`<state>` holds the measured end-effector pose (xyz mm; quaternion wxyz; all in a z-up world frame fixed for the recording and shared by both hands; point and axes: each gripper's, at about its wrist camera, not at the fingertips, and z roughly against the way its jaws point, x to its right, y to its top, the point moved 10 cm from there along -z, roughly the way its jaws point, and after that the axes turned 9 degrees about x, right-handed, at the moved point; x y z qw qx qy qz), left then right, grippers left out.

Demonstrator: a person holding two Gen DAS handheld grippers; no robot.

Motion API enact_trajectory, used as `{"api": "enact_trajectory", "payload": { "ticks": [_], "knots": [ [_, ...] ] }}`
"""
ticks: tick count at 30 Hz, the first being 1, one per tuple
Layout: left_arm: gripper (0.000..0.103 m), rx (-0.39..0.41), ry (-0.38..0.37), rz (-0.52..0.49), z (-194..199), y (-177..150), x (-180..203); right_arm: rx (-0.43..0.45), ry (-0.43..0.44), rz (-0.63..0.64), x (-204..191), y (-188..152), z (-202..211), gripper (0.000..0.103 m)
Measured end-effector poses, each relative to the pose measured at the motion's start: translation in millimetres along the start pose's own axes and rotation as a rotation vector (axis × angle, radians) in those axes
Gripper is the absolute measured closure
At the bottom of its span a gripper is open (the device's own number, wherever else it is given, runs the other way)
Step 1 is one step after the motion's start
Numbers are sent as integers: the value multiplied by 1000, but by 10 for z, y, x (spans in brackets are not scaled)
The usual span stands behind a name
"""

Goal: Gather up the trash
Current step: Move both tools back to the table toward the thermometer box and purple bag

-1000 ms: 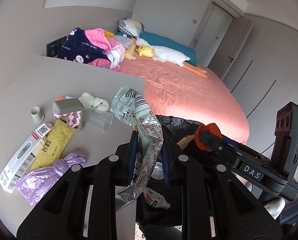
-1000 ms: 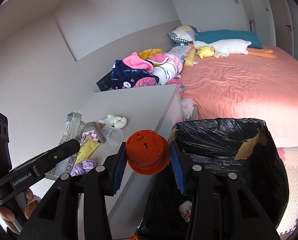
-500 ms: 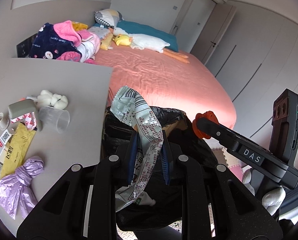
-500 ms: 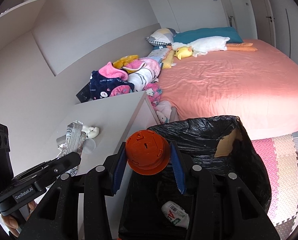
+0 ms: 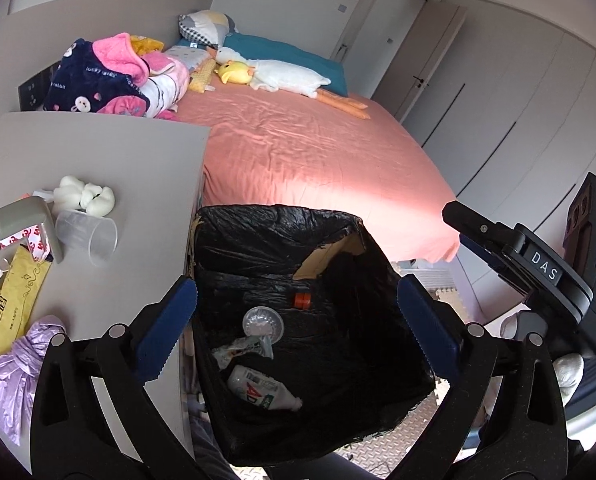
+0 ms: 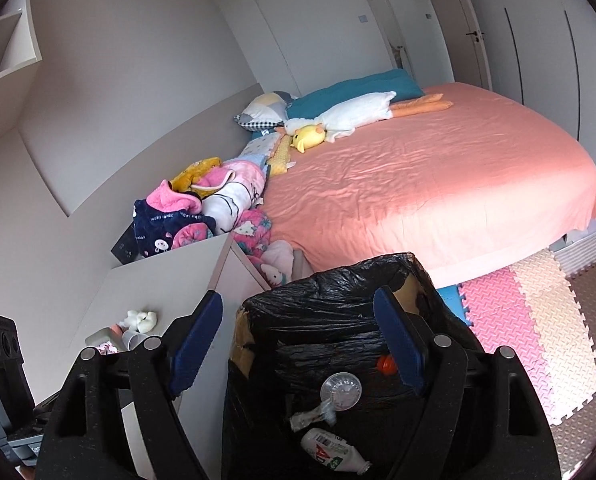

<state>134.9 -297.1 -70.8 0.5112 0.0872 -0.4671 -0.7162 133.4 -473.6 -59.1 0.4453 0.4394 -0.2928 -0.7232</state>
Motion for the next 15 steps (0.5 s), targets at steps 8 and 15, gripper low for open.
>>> {"api": "enact_trajectory", "payload": {
  "ticks": [8,15],
  "knots": [
    [7,8,41,-1,116,-35,-171,-31,43,52,-315,-136,-74,25],
    [7,26,91,11,289,-41,-437,-65,82,84,-600,-294,-127,25]
  ]
}}
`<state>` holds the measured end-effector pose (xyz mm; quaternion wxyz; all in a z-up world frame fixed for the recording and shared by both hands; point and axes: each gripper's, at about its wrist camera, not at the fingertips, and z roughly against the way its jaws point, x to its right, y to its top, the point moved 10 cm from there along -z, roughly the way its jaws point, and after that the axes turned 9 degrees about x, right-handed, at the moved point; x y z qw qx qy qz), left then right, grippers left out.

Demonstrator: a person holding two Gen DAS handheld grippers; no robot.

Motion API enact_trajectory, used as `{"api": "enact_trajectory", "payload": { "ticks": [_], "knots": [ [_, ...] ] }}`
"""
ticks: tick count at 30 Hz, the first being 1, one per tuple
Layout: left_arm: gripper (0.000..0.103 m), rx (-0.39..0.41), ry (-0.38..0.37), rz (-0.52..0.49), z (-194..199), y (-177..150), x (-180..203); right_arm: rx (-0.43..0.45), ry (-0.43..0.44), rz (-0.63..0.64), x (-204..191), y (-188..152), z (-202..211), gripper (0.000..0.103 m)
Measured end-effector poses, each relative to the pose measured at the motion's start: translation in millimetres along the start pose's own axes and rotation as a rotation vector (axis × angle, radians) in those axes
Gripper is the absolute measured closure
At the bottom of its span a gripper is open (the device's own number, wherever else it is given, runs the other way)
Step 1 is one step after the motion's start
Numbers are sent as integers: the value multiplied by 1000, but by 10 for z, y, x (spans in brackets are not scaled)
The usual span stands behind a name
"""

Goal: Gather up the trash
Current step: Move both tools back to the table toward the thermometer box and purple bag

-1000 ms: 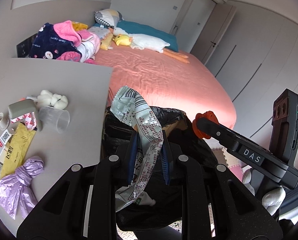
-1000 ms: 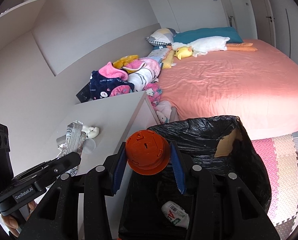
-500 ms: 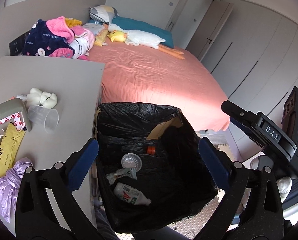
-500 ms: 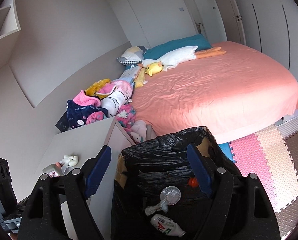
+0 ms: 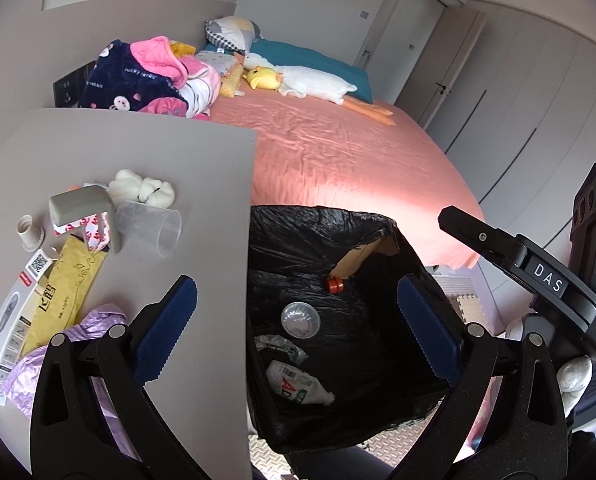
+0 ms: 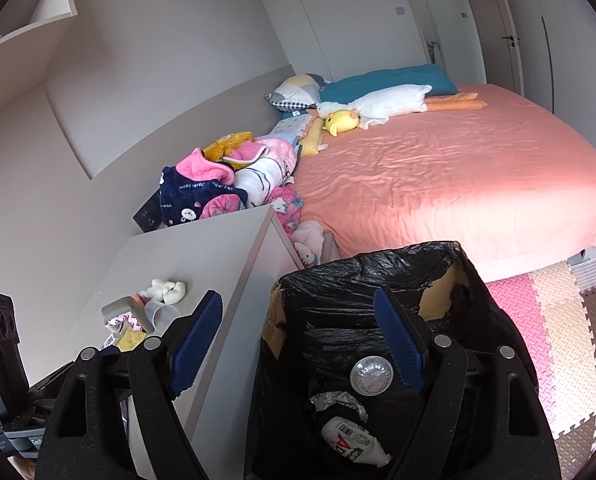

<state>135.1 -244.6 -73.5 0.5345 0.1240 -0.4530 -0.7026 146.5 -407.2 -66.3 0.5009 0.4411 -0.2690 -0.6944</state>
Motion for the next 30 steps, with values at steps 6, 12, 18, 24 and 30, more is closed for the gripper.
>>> {"api": "enact_trajectory", "payload": {
  "ticks": [6,12,18,24,30],
  "knots": [
    [7,23,58,19,172,1,-326,-26,38,36,-303,-116,-69,25],
    [7,37,115,46,347,-15,-663,-61,80,73,-646,-274,-157,25],
    [7,48,173,49,513,-67,-966,-85,108,106,-917,-404,-200,25],
    [7,51,226,91,657,-151,-1344,-116,135,138,-1150,-570,-256,25],
    [7,33,285,132,726,-230,-1681,-153,159,165,-1378,-758,-322,25]
  ]
}}
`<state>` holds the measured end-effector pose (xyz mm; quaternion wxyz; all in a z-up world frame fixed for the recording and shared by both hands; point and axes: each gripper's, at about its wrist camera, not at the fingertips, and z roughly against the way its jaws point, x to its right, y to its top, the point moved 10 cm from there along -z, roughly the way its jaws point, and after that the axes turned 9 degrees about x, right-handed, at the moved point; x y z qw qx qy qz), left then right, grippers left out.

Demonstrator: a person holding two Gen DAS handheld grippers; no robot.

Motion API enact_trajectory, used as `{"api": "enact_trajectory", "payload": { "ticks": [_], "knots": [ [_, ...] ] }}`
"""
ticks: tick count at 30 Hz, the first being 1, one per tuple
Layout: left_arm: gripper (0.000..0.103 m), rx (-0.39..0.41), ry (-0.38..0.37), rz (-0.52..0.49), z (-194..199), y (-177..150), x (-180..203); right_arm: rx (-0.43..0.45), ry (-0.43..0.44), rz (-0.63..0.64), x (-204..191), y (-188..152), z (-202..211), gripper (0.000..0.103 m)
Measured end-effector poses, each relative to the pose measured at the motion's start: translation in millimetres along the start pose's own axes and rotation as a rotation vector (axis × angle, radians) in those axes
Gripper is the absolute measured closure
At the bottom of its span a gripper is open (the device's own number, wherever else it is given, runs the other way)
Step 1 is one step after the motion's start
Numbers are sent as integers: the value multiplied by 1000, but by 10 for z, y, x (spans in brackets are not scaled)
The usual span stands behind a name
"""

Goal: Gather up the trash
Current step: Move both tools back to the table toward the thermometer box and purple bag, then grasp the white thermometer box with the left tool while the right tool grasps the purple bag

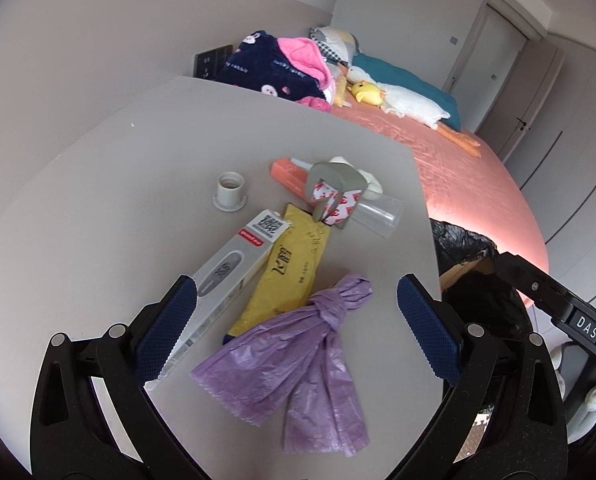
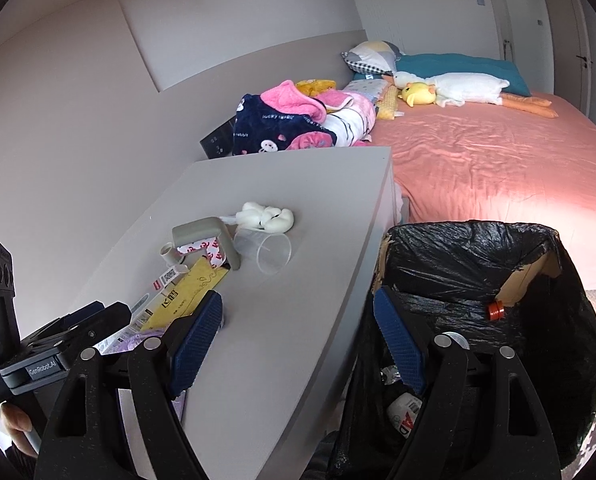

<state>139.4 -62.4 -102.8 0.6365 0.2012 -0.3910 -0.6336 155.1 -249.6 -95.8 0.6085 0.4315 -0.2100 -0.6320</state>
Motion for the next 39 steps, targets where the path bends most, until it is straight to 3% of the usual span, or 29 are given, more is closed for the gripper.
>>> {"api": "enact_trajectory", "payload": {
  "ticks": [9,12,14,20,29,39],
  "knots": [
    [10,-36,82,-26,-90,-100,-334,-61,28,36,-276,-211,-192,25],
    [20,-60,100,-26,-150,-155,-429,-73,33,45,-328,-259,-234,25],
    [33,-82,108,-23,-192,-195,-492,-80,38,49,-354,-284,-257,25],
    [46,-127,132,-32,-309,-286,-632,-110,51,56,-440,-382,-346,25],
    [51,-104,194,-89,-332,-283,-771,-161,85,65,-628,-523,-501,25],
    [51,-70,186,-16,-259,-257,-894,-201,79,77,-837,-668,-753,25]
  ]
}}
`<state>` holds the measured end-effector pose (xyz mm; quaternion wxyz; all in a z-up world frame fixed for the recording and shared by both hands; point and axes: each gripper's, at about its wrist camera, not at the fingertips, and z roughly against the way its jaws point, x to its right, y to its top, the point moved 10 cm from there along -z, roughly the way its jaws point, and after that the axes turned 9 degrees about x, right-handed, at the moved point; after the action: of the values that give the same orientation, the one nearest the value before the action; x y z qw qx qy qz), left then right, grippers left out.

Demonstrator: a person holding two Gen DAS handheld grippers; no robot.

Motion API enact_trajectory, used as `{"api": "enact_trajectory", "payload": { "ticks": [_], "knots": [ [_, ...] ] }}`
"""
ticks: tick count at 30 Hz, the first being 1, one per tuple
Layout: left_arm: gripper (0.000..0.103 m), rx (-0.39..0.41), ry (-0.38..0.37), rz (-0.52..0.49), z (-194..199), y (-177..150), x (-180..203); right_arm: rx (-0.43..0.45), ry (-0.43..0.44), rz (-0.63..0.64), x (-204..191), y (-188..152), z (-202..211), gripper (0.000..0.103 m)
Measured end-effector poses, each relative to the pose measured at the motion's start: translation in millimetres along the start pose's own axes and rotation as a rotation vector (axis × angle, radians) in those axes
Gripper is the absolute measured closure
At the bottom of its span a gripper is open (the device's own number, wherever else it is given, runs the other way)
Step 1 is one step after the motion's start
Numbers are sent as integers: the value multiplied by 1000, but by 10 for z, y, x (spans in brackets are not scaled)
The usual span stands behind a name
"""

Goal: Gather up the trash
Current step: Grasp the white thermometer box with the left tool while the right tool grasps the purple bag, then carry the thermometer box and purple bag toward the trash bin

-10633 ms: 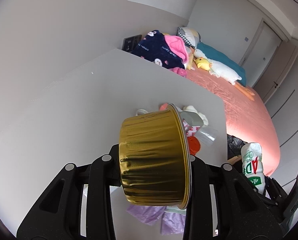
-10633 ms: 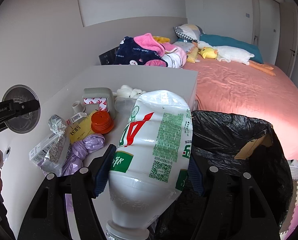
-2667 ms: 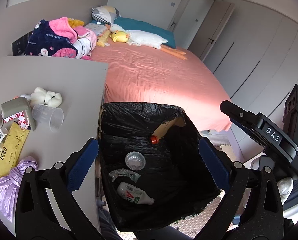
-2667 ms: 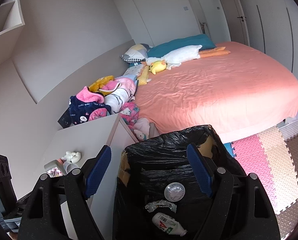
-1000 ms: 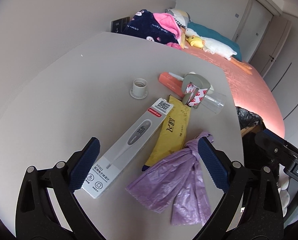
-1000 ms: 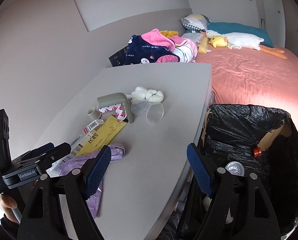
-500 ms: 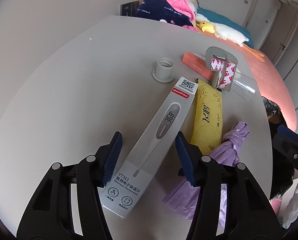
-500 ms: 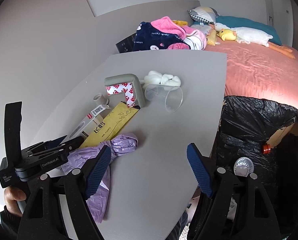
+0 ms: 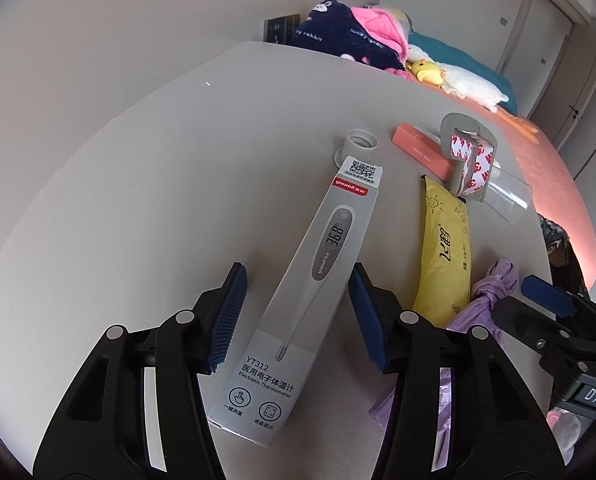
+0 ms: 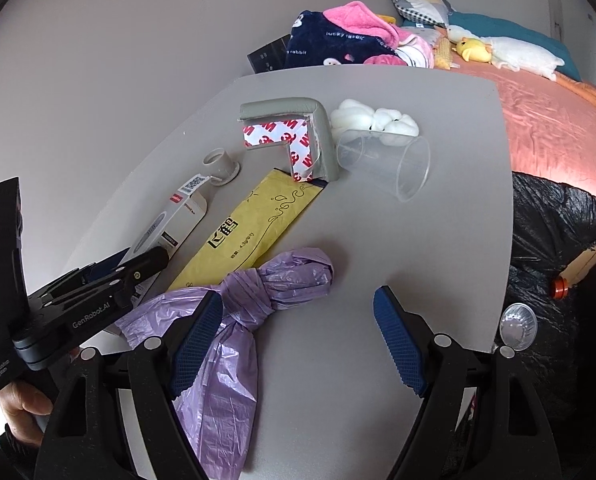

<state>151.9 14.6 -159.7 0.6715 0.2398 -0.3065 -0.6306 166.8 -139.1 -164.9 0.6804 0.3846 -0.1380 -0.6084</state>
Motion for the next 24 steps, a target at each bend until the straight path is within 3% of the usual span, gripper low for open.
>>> {"api": "enact_trajectory", "payload": {
  "ticks": [4,6,7,8,9,11,13,19,24],
  "knots": [
    [51,-5,6,5,3,-6,3,3,-4,27,-85,-3,-43,26],
    [51,-4,0,25,4,1,-10,16,-19,61,-113,-8,-52,46],
    [51,-3,-5,30,10,-1,-12,20,-23,77,-125,-14,-51,50],
    [52,-1,-8,31,9,2,-15,20,-12,88,-150,-27,-56,68],
    [53,1,-5,29,13,0,-17,17,2,92,-172,-43,-57,78],
    [61,4,5,27,5,6,-26,23,16,95,-187,-57,-32,83],
    [72,9,-8,46,14,11,-33,29,39,92,-198,-59,12,85],
    [74,14,-54,127,30,23,-73,38,64,74,-152,1,129,85],
    [74,20,-75,139,74,33,-17,48,66,69,-111,58,199,85]
  ]
}}
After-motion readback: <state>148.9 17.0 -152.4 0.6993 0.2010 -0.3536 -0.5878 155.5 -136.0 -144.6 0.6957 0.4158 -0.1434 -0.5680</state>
